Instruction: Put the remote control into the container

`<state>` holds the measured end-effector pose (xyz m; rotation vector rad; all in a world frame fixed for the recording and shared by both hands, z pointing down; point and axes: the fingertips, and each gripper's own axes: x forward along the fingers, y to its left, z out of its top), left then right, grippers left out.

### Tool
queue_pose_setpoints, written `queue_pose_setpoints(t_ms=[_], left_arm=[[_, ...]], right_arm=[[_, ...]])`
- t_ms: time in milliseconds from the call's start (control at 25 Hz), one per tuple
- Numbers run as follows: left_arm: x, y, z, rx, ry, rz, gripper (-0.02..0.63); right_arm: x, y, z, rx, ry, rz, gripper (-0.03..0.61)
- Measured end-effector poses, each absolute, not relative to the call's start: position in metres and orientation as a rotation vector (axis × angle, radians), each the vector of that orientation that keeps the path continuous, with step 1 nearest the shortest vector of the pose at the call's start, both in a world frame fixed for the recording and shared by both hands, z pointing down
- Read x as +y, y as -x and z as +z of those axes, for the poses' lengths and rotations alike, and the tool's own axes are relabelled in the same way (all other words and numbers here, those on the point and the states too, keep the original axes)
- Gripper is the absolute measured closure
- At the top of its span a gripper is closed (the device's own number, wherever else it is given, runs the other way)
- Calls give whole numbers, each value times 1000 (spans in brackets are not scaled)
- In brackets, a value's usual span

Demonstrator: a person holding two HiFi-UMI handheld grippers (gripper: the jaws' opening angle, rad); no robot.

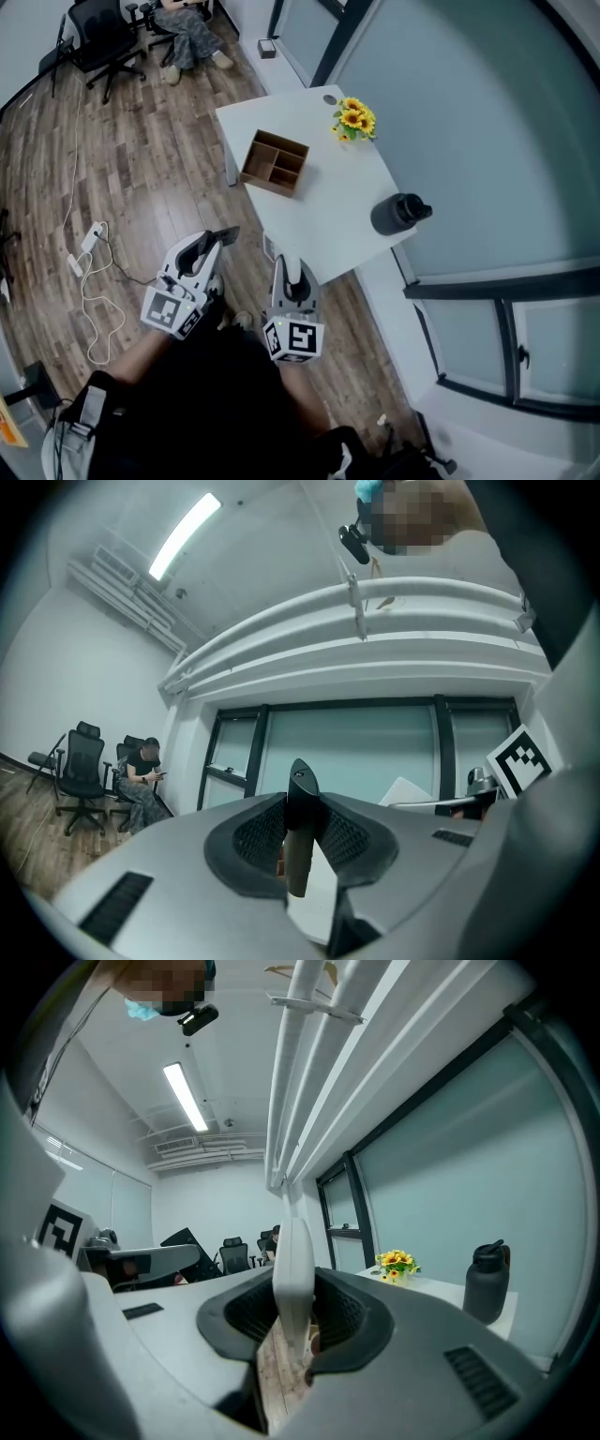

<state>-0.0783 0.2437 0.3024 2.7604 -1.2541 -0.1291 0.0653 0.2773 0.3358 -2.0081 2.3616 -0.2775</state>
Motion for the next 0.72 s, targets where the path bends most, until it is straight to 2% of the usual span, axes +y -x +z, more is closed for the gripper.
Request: queue_pose_setpoints(t_ms=[720], left_arm=[[147,98,308,-1194,-2757,-157,529]], right_arm=[[194,-48,341,2314,2068,-265,486]])
